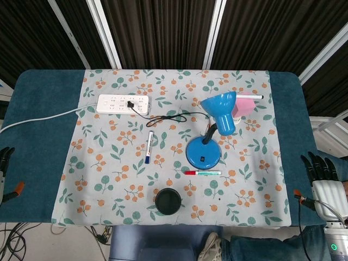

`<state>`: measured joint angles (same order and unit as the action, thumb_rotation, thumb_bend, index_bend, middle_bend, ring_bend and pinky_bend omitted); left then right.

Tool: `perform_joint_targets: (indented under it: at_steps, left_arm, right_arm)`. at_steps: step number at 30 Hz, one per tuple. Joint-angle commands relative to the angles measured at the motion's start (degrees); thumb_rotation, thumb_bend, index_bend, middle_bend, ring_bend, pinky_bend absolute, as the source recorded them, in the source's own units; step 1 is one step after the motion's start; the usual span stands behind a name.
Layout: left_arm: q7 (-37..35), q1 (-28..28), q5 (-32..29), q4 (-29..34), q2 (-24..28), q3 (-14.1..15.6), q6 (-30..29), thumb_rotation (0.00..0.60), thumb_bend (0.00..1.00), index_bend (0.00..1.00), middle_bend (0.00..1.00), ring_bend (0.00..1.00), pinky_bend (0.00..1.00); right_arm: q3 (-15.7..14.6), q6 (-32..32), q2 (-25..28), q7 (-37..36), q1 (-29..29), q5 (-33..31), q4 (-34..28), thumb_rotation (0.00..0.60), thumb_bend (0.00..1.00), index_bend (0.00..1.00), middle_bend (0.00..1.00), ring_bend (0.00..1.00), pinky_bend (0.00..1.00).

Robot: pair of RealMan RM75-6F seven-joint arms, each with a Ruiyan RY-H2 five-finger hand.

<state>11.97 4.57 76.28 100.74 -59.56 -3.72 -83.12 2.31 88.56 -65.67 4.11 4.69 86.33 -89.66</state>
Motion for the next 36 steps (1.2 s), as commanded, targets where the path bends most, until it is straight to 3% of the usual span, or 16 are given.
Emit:
perform_joint_targets:
  at_steps: [1, 4, 14, 25, 29, 33, 36]
  left_arm:
    - [0.03, 0.00, -0.04, 0.00, 0.00, 0.00, 0.03, 0.600, 0.28, 0.05, 0.05, 0.00, 0.09]
    - [0.16, -0.01, -0.09, 0.04, -0.02, -0.03, -0.04, 0.600, 0.28, 0.05, 0.05, 0.00, 0.09]
    - [-0.14, -0.38, -0.04, 0.19, 0.14, -0.14, -0.77, 0.600, 0.28, 0.05, 0.05, 0.00, 0.09]
    - [-0.62, -0.53, -0.03, 0.24, 0.42, -0.22, -0.91, 0.600, 0.28, 0.05, 0.05, 0.00, 0.09]
    - [-1.17, -0.64, -0.39, 0.19, 0.61, -0.44, -1.03, 0.600, 0.28, 0.04, 0.05, 0.00, 0.09]
    - [-1.48, -0.54, -0.82, 0.10, 0.77, -0.58, -0.62, 0.600, 0.28, 0.05, 0.05, 0.00, 0.09]
    - [-1.58, -0.50, -0.71, 0.08, 0.77, -0.56, -0.56, 0.600, 0.28, 0.04, 0.05, 0.00, 0.09]
  right_arm:
    - [0.07, -0.01, 0.05, -0.07, -0.03, 0.09, -0.08, 0.600, 0.28, 0.00, 0.00, 0.02, 0.00]
    - [0.01, -0.30, 0.11, 0.10, -0.06, 0.18, -0.20, 0.600, 0.28, 0.00, 0.00, 0.02, 0.04]
    - [-0.37, -1.62, 0.83, -0.42, 0.04, 0.47, -1.44, 0.600, 0.28, 0.00, 0.00, 0.04, 0.33]
    - [-0.72, -2.90, 0.71, -1.00, 0.14, 0.69, -1.74, 0.600, 0.28, 0.00, 0.00, 0.07, 0.53]
    - [-1.24, -4.39, 0.72, -1.87, 0.66, 1.25, -2.05, 0.600, 0.28, 0.00, 0.05, 0.18, 0.58]
    - [-0.69, -6.87, 0.22, -2.46, 2.37, 1.20, -2.66, 0.600, 0.32, 0.00, 0.22, 0.39, 0.62]
    - [0.03, -10.49, 0.04, -2.83, 4.94, 1.17, -3.28, 0.600, 0.43, 0.00, 0.39, 0.54, 0.66]
